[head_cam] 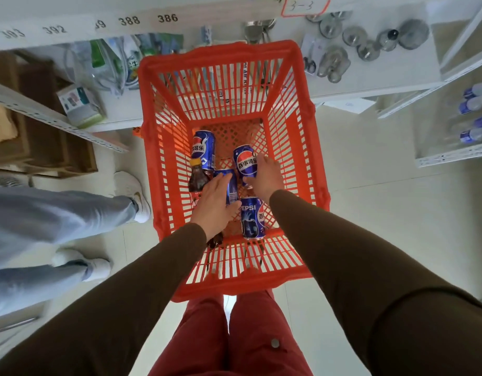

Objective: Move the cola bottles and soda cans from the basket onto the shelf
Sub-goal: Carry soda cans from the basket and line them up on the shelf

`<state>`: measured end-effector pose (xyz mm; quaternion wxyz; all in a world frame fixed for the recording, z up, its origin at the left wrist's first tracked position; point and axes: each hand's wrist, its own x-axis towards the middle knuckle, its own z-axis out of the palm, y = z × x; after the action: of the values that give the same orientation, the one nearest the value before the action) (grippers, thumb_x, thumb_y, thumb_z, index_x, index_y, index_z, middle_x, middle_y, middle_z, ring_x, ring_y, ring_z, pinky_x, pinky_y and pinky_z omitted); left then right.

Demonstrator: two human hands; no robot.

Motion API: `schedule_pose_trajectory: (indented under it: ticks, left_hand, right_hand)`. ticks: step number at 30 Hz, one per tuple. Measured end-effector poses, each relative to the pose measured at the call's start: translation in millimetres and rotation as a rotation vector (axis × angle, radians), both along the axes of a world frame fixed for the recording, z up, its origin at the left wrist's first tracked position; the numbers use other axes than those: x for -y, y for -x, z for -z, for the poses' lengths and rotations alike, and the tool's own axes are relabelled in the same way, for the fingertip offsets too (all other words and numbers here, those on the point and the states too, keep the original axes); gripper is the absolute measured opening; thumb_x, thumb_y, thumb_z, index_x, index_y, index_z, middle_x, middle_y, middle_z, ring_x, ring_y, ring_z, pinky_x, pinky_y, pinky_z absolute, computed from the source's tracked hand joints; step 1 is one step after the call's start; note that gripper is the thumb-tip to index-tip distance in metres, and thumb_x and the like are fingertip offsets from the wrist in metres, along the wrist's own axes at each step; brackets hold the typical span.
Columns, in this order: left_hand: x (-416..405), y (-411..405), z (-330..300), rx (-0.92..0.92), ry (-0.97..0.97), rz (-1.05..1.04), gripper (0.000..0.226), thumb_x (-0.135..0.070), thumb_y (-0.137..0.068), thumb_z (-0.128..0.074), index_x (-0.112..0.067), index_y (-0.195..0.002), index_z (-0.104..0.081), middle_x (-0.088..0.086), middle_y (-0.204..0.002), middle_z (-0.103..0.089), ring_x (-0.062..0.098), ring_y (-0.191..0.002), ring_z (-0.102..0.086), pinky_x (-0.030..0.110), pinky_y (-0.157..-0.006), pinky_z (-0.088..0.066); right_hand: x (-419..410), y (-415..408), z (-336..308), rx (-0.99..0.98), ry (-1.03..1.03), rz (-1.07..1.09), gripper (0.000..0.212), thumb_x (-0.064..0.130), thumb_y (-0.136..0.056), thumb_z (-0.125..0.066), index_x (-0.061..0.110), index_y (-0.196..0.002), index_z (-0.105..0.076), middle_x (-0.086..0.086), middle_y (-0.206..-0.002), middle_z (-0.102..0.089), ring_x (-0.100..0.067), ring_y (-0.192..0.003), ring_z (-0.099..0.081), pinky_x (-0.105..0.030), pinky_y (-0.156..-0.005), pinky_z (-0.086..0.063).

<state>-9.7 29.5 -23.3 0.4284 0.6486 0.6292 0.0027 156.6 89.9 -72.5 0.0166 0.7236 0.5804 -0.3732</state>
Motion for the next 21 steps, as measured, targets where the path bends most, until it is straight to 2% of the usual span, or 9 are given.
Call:
schedule_pose_trajectory:
  ticks: [3, 7, 9, 11, 16, 18, 20, 21]
  left_hand:
    - [-6.8, 4.6, 3.3, 0.013, -0.001, -0.018, 0.075, -0.035, -0.100, -0.059, -0.022, -0.161, -0.018, 0.002, -0.168, -0.017, 0.020, -0.155, -0.013, 0.038, -0.123, -0.015]
    - [-10.1, 6.1, 4.1, 0.022, -0.005, -0.029, 0.075, -0.035, -0.100, -0.060, -0.023, -0.161, -0.018, 0.001, -0.168, -0.017, 0.020, -0.155, -0.014, 0.039, -0.124, -0.017]
    - [-8.1, 5.3, 4.1, 0.025, -0.003, -0.019, 0.074, -0.037, -0.100, -0.058, -0.025, -0.161, -0.018, -0.001, -0.169, -0.016, 0.019, -0.155, -0.012, 0.040, -0.124, -0.017]
    - [-5.9, 4.3, 4.1, 0.030, 0.002, -0.011, 0.074, -0.038, -0.100, -0.058, -0.026, -0.161, -0.017, -0.002, -0.169, -0.015, 0.019, -0.155, -0.011, 0.040, -0.124, -0.018]
    - [-1.5, 0.6, -0.5, 0.001, 0.000, 0.032, 0.071, -0.037, -0.101, -0.056, -0.023, -0.160, -0.019, 0.002, -0.168, -0.019, 0.021, -0.155, -0.014, 0.039, -0.123, -0.019]
    - [2.7, -4.6, -3.3, 0.001, 0.003, 0.045, 0.068, -0.036, -0.101, -0.057, -0.021, -0.159, -0.024, 0.004, -0.166, -0.023, 0.023, -0.153, -0.018, 0.040, -0.124, -0.021]
    - [8.6, -10.6, -4.6, 0.006, 0.027, 0.075, 0.065, -0.036, -0.102, -0.056, -0.021, -0.158, -0.026, 0.005, -0.165, -0.026, 0.024, -0.153, -0.019, 0.041, -0.123, -0.021]
    - [12.0, -13.0, -3.7, 0.007, 0.053, 0.085, 0.065, -0.036, -0.102, -0.055, -0.021, -0.158, -0.026, 0.006, -0.165, -0.027, 0.025, -0.153, -0.019, 0.041, -0.122, -0.021]
  right_hand:
    - [-7.5, 1.5, 11.6, -0.038, 0.082, 0.063, 0.085, 0.046, -0.083, -0.077, 0.011, -0.150, -0.039, -0.016, -0.145, -0.049, -0.037, -0.133, -0.045, -0.047, -0.109, -0.041]
    - [-13.0, 14.7, 19.8, -0.149, 0.134, 0.267, 0.068, 0.040, -0.072, -0.080, 0.015, -0.130, -0.057, -0.009, -0.119, -0.067, -0.031, -0.107, -0.065, -0.046, -0.094, -0.054]
    - [-15.2, 17.9, 23.9, -0.194, 0.159, 0.378, 0.076, 0.046, -0.064, -0.078, 0.016, -0.130, -0.055, -0.007, -0.117, -0.068, -0.030, -0.104, -0.066, -0.048, -0.093, -0.055]
    - [-17.5, 18.9, 26.1, -0.249, 0.176, 0.437, 0.080, 0.049, -0.067, -0.082, 0.014, -0.133, -0.053, -0.006, -0.118, -0.066, -0.029, -0.103, -0.065, -0.046, -0.093, -0.056]
    - [-18.5, 14.6, 11.8, -0.378, 0.220, 0.552, 0.060, 0.031, -0.076, -0.085, 0.011, -0.124, -0.054, -0.006, -0.114, -0.066, -0.027, -0.102, -0.066, -0.043, -0.092, -0.056]
    - [-12.4, 9.4, -2.4, -0.490, 0.204, 0.616, 0.050, 0.020, -0.080, -0.083, 0.012, -0.120, -0.055, -0.005, -0.110, -0.067, -0.024, -0.099, -0.067, -0.036, -0.086, -0.057]
    - [-4.1, 4.8, -23.1, -0.611, 0.186, 0.653, 0.050, 0.013, -0.082, -0.081, 0.010, -0.125, -0.054, -0.005, -0.112, -0.067, -0.019, -0.095, -0.067, -0.028, -0.075, -0.059]
    - [-0.1, 2.4, -34.9, -0.648, 0.166, 0.659, 0.051, 0.012, -0.083, -0.080, 0.010, -0.127, -0.054, -0.004, -0.112, -0.067, -0.018, -0.095, -0.067, -0.028, -0.075, -0.060]
